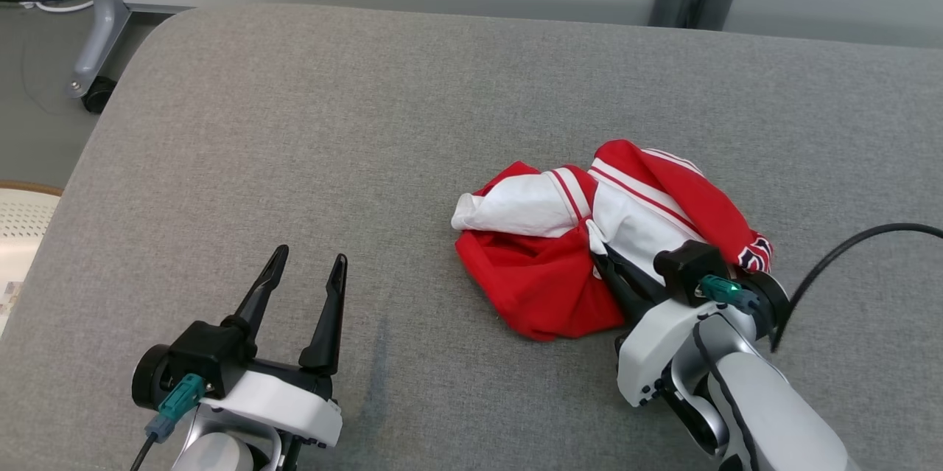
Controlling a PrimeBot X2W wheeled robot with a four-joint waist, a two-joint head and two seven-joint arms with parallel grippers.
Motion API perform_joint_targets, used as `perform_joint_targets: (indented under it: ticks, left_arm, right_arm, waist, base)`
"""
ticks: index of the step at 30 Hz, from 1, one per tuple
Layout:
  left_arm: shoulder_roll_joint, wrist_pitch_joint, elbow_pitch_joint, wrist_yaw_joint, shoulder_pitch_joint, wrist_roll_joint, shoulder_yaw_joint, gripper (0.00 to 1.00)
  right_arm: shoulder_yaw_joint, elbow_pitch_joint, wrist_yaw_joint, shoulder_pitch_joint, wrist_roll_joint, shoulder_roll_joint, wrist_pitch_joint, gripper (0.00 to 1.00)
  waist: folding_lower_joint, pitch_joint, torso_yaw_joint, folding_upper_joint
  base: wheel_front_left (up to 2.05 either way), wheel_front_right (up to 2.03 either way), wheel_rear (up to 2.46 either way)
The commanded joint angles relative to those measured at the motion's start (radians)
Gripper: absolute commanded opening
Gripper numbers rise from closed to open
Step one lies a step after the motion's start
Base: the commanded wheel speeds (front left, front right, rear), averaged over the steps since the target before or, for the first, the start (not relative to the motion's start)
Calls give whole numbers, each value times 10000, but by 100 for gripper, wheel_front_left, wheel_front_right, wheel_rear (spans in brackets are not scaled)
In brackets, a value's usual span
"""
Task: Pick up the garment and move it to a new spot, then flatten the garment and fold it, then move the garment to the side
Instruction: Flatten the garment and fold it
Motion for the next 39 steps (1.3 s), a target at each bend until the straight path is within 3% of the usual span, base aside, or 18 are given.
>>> perform_joint_targets:
  ticks: [1,12,20,25,30,31,32,33,39]
  left_arm:
    - [28,-30,24,-50,-157,37,50,100]
    - [105,-68,46,-36,-36,84,128,100]
    - [296,-34,-114,33,119,75,161,100]
    - [381,-4,-222,99,124,49,183,100]
    - [393,31,-278,119,57,37,123,100]
    - [397,42,-280,120,42,33,114,100]
    - [401,49,-282,108,29,28,105,100]
    - [407,47,-289,106,23,19,101,100]
    - [430,51,-284,130,72,-31,87,100]
  right_arm:
    - [-60,-81,1,63,121,-36,-71,0]
    - [-1042,-1855,1,872,722,-104,-655,0]
    - [-3320,-3346,1,2447,696,-36,-508,0]
    - [-4634,-3361,1,3182,817,53,-397,0]
    - [-4987,-2688,1,3226,1196,112,-573,0]
    - [-4990,-2598,1,3153,1282,114,-668,29]
    - [-4952,-2528,1,3110,1311,119,-771,94]
    - [-4930,-2487,1,3082,1343,128,-888,100]
    - [-4856,-2759,1,3031,1306,140,-1437,100]
  waist:
    - [0,-15,-44,0]
    - [0,-183,-474,0]
    - [0,-258,-883,0]
    - [0,-167,-1059,0]
    - [0,-76,-1178,0]
    - [0,-64,-1191,0]
    - [0,-57,-1202,0]
    - [0,-49,-1214,0]
    - [0,-102,-1246,0]
  base:
    - [0,0,0]
    - [0,0,0]
    - [0,0,0]
    - [0,0,0]
    - [0,0,0]
    - [0,0,0]
    - [0,0,0]
    - [0,0,0]
    - [0,0,0]
